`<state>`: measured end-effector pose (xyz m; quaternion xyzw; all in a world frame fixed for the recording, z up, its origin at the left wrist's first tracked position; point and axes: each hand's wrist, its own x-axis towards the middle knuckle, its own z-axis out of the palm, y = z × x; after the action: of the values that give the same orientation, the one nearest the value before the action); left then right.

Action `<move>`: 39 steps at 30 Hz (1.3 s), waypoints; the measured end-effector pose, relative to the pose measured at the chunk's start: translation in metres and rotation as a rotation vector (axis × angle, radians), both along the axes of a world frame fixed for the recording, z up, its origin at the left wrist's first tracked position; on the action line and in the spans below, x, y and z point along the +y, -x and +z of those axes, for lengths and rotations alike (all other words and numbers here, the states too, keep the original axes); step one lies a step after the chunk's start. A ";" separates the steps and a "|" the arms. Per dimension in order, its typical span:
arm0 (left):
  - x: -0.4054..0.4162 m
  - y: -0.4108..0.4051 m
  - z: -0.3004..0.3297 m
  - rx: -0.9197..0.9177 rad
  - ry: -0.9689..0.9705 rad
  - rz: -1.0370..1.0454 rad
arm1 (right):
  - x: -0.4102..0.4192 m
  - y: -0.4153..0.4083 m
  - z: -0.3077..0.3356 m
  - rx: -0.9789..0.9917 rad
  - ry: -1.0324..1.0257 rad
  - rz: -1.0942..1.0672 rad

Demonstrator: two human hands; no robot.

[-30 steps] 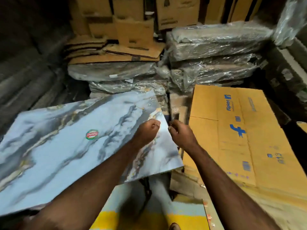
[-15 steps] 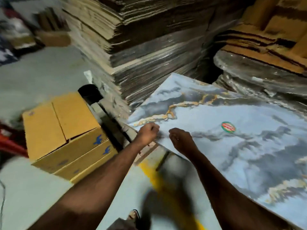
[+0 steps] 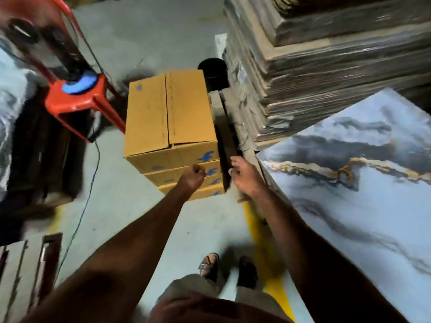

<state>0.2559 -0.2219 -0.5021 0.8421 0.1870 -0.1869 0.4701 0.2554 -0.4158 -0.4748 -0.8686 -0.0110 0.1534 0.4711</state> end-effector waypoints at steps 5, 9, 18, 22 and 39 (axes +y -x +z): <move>0.040 -0.018 -0.027 0.053 0.014 0.277 | 0.024 -0.049 -0.040 0.094 -0.033 0.075; 0.060 -0.047 -0.044 0.018 -0.006 0.413 | 0.048 -0.089 -0.072 0.157 -0.044 0.151; 0.137 -0.113 -0.058 0.191 -0.312 0.808 | 0.087 -0.147 -0.107 0.130 0.089 0.000; 0.180 -0.113 -0.069 0.058 -0.209 0.889 | 0.098 -0.156 -0.113 0.053 0.105 -0.078; 0.206 -0.135 -0.023 -0.193 0.138 0.998 | 0.115 -0.195 -0.066 0.188 -0.102 -0.435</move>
<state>0.3909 -0.0158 -0.5249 0.6305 0.5095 0.1269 0.5717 0.4500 -0.3007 -0.5406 -0.8075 0.2124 0.1277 0.5352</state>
